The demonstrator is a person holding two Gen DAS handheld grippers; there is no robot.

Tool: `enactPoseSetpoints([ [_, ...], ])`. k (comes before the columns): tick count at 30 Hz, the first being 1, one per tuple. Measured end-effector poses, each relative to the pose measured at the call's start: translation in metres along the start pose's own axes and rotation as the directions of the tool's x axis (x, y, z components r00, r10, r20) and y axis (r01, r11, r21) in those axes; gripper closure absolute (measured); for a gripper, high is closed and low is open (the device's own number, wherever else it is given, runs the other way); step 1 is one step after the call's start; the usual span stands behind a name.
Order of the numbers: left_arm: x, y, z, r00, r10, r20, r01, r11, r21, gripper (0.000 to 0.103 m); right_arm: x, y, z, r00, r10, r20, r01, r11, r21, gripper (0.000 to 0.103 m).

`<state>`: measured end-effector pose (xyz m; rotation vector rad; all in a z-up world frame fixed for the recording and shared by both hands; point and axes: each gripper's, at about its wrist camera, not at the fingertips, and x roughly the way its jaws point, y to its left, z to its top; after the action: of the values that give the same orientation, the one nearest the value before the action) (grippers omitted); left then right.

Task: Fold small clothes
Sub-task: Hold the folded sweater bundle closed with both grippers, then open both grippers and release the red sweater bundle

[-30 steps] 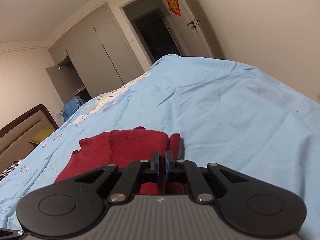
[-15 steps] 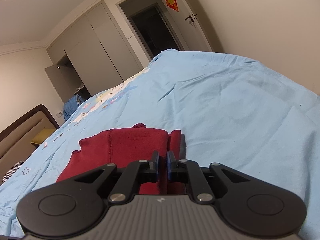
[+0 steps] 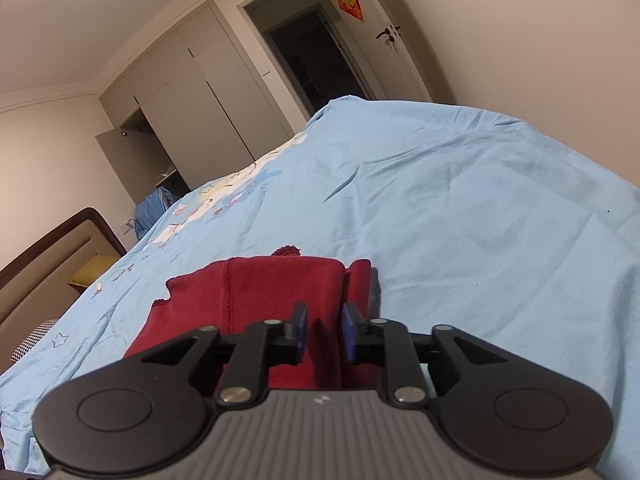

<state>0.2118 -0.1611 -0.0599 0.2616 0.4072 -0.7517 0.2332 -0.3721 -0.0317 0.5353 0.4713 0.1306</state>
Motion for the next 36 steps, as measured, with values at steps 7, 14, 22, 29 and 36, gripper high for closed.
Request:
enactPoseSetpoints([
  [7, 0.001, 0.000, 0.001, 1.000, -0.002, -0.001, 0.002, 1.000, 0.001, 0.094, -0.001, 0.004, -0.005, 1.000, -0.010, 0.009, 0.011, 0.999, -0.039, 0.096],
  [14, 0.006, 0.001, 0.008, 1.000, -0.027, 0.008, 0.027, 1.000, 0.006, 0.094, -0.009, 0.000, -0.005, 0.998, -0.042, 0.039, 0.043, 0.999, -0.024, 0.097],
  [22, 0.006, 0.013, 0.007, 0.998, -0.052, -0.023, 0.051, 0.997, -0.050, 0.081, -0.008, 0.000, -0.007, 0.998, -0.056, 0.016, 0.057, 0.998, -0.026, 0.086],
  [29, -0.009, 0.033, 0.018, 0.996, -0.087, 0.003, 0.087, 0.988, -0.130, 0.029, -0.012, 0.003, -0.007, 0.994, -0.104, 0.015, 0.105, 0.994, -0.033, 0.056],
  [36, -0.022, 0.072, 0.023, 0.999, 0.048, 0.017, -0.040, 0.949, -0.313, 0.006, -0.020, 0.012, -0.005, 0.994, -0.100, 0.042, 0.102, 0.994, -0.040, 0.015],
])
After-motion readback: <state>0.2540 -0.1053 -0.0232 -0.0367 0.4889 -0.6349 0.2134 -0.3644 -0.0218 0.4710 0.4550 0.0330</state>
